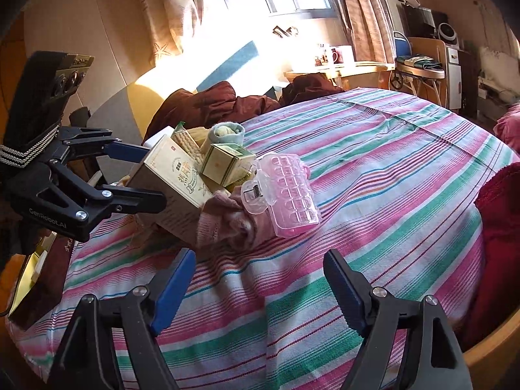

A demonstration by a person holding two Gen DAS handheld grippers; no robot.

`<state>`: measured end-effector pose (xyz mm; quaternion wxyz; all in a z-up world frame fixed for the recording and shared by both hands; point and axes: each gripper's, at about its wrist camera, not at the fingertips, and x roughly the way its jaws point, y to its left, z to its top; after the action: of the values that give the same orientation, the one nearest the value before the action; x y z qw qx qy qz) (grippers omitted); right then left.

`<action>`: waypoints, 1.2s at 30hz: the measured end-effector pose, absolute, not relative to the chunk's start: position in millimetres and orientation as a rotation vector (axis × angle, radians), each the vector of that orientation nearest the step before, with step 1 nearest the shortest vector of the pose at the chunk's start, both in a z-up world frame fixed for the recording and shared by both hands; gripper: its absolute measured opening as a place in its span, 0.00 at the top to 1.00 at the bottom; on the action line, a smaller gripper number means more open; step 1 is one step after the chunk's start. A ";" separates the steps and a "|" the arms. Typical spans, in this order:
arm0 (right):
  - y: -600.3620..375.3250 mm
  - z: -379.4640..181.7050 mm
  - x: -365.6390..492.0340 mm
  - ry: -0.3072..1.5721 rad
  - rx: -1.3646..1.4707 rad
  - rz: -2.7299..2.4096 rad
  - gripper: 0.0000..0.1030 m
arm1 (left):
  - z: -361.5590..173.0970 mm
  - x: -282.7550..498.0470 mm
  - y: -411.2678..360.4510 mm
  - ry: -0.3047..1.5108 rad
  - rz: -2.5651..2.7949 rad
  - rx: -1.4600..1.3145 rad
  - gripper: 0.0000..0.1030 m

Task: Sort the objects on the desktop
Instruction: 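Grasp a cream box with a printed label using the left tool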

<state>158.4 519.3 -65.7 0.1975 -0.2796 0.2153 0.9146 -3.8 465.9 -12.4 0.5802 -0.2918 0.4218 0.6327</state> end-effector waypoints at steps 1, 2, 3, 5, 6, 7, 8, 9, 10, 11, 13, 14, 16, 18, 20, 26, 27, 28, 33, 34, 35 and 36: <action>520.8 -67.0 158.4 0.605 -0.786 2.555 0.21 | -14.3 -4.7 467.5 0.979 1.479 -0.688 0.24; 521.9 -67.9 158.6 0.607 -0.788 2.551 0.21 | -15.6 -5.1 468.3 0.965 1.477 -0.693 0.24; 522.7 -68.4 158.8 0.608 -0.790 2.548 0.21 | -16.6 -5.3 468.6 0.947 1.477 -0.697 0.25; 523.9 -69.1 159.2 0.610 -0.792 2.542 0.21 | -17.0 -5.1 466.3 0.899 1.480 -0.702 0.31; 523.9 -68.9 159.4 0.608 -0.792 2.540 0.21 | -16.7 -5.2 464.1 0.873 1.485 -0.705 0.33; 523.9 -68.6 159.5 0.606 -0.791 2.539 0.20 | -16.3 -5.0 461.6 0.850 1.491 -0.710 0.35; 523.6 -68.2 159.6 0.605 -0.790 2.539 0.20 | -15.8 -4.5 457.5 0.828 1.499 -0.712 0.36; 523.2 -67.9 159.4 0.603 -0.790 2.539 0.20 | -15.4 -3.2 452.5 0.811 1.510 -0.709 0.40; 522.6 -67.9 158.9 0.601 -0.793 2.538 0.20 | -15.0 -1.8 447.1 0.793 1.521 -0.707 0.42; 521.9 -68.2 158.3 0.599 -0.797 2.537 0.20 | -14.6 0.0 440.4 0.773 1.534 -0.707 0.42; 519.9 -68.5 157.1 0.598 -0.804 2.538 0.20 | -14.7 4.1 424.6 0.721 1.559 -0.713 0.44; 518.5 -68.5 156.3 0.597 -0.808 2.539 0.20 | -15.6 6.3 416.2 0.696 1.573 -0.713 0.44; 514.9 -68.0 153.5 0.587 -0.819 2.544 0.20 | -19.7 10.5 399.3 0.649 1.604 -0.718 0.45; 509.9 -66.4 151.3 0.571 -0.826 2.553 0.20 | -24.3 12.8 382.3 0.590 1.634 -0.731 0.45; 504.4 -64.4 149.3 0.552 -0.832 2.563 0.20 | -28.6 14.2 365.3 0.524 1.664 -0.746 0.45; 486.9 -58.8 142.1 0.490 -0.862 2.591 0.19 | -45.8 9.8 310.5 0.320 1.744 -0.839 0.47; 483.6 -58.4 140.5 0.480 -0.869 2.596 0.18 | -48.7 10.4 300.9 0.303 1.762 -0.846 0.48; 480.3 -58.4 138.6 0.470 -0.878 2.600 0.18 | -51.5 11.1 291.5 0.286 1.775 -0.857 0.48; 462.3 -58.6 129.6 0.423 -0.922 2.626 0.18 | -62.2 19.5 249.3 0.221 1.840 -0.889 0.49; 458.6 -58.8 127.7 0.412 -0.931 2.632 0.18 | -64.2 21.2 242.5 0.208 1.845 -0.895 0.49; 455.0 -58.9 126.0 0.404 -0.940 2.637 0.18 | -66.1 23.1 236.1 0.197 1.850 -0.899 0.49; 451.5 -58.9 124.4 0.395 -0.948 2.642 0.18 | -67.9 26.0 230.9 0.189 1.856 -0.900 0.49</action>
<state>124.4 451.5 -58.9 0.1531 -0.3305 0.1378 0.9211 26.0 230.9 -68.0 0.5098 -0.3737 0.0785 0.7709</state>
